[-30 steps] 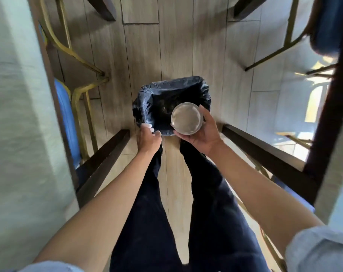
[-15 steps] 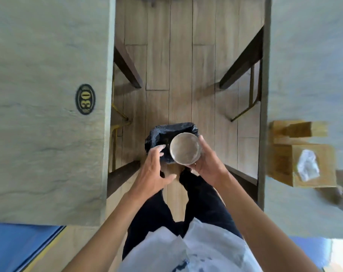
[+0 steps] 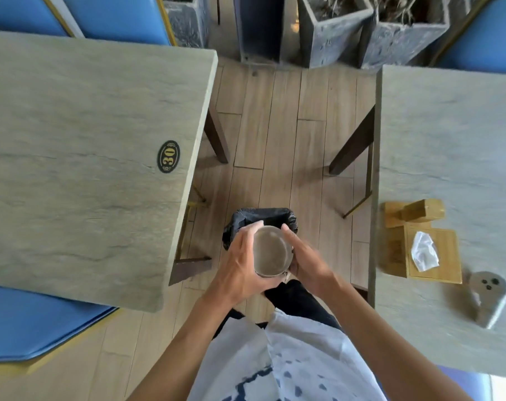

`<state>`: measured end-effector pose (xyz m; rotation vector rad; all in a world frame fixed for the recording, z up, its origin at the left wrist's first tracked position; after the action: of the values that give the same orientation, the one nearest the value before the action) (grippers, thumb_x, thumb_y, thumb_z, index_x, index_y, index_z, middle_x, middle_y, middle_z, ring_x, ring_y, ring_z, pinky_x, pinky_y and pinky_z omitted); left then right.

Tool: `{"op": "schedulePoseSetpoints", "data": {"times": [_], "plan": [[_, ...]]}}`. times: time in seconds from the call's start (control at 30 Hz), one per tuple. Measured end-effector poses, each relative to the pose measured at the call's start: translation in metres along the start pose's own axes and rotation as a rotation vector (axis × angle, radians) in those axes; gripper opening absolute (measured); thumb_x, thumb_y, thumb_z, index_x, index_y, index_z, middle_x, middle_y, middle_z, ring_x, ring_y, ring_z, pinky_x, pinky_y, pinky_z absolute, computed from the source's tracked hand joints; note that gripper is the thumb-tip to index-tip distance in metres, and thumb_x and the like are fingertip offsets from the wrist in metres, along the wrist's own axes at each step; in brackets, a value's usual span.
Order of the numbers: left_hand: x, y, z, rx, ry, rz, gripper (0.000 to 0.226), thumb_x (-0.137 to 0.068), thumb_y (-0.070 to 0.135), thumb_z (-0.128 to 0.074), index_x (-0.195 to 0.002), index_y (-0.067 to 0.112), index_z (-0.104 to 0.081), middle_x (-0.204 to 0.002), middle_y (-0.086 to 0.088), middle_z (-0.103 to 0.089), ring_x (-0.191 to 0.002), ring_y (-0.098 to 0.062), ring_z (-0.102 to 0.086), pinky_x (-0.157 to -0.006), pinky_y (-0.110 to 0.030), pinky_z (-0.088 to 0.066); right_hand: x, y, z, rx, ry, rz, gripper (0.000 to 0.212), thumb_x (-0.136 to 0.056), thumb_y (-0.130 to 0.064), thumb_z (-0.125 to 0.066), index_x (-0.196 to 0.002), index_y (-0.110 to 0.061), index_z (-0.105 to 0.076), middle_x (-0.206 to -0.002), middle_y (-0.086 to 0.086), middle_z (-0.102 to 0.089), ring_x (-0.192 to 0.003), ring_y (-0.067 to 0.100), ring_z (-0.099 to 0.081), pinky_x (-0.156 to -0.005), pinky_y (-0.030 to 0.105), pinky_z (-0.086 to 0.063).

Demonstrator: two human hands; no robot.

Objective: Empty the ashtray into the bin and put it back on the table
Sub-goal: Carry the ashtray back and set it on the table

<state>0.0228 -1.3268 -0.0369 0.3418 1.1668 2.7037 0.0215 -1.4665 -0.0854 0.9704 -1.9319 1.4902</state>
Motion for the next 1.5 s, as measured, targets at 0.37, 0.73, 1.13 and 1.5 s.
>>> {"op": "schedulePoseSetpoints", "data": {"times": [0.37,0.73,1.13,1.5], "plan": [[0.142,-0.026,0.057,0.087,0.197,0.11,0.112,-0.057,0.06,-0.087,-0.148,0.026,-0.032,-0.144,0.016,-0.044,-0.133,-0.003,-0.046,-0.106,-0.03,-0.048,0.069,0.041,-0.101,0.341,-0.114,0.059,0.059,-0.105,-0.056,-0.044,-0.1,-0.013,-0.083,-0.09,0.007,-0.077,-0.087,0.018,-0.07,-0.084,0.031,-0.052],[0.407,-0.103,0.118,0.242,0.672,0.468,0.108,-0.053,0.051,-0.091,-0.144,0.031,-0.037,-0.136,0.017,-0.05,-0.127,-0.004,-0.051,-0.103,-0.032,-0.048,0.118,0.173,-0.281,0.64,-0.394,0.062,0.045,-0.108,-0.039,-0.046,-0.101,-0.012,-0.081,-0.083,0.01,-0.077,-0.072,0.02,-0.069,-0.067,0.029,-0.057],[0.534,-0.171,0.17,0.323,0.962,0.703,0.104,-0.051,0.047,-0.094,-0.138,0.041,-0.038,-0.131,0.024,-0.05,-0.122,0.001,-0.051,-0.095,-0.021,-0.05,0.115,0.209,-0.412,0.895,-0.534,0.143,0.03,-0.108,-0.026,-0.051,-0.118,-0.007,-0.073,-0.106,0.016,-0.08,-0.089,0.023,-0.07,-0.08,0.035,-0.055],[0.538,-0.282,0.291,0.309,0.905,0.749,0.103,-0.053,0.048,-0.094,-0.136,0.048,-0.035,-0.132,0.029,-0.048,-0.122,0.005,-0.05,-0.091,-0.012,-0.043,0.044,0.174,-0.542,0.788,-0.462,0.199,0.025,-0.106,-0.02,-0.054,-0.106,-0.013,-0.078,-0.097,0.006,-0.081,-0.083,0.017,-0.072,-0.069,0.026,-0.056]]}}
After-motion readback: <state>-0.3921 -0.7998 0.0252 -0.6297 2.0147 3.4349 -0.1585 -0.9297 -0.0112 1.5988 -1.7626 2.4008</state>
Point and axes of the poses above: each hand's wrist, its own x-axis away from the middle knuckle, its own z-axis out of the back of the hand, y = z × x, the point moved 7 cm from there along -x, towards the middle knuckle
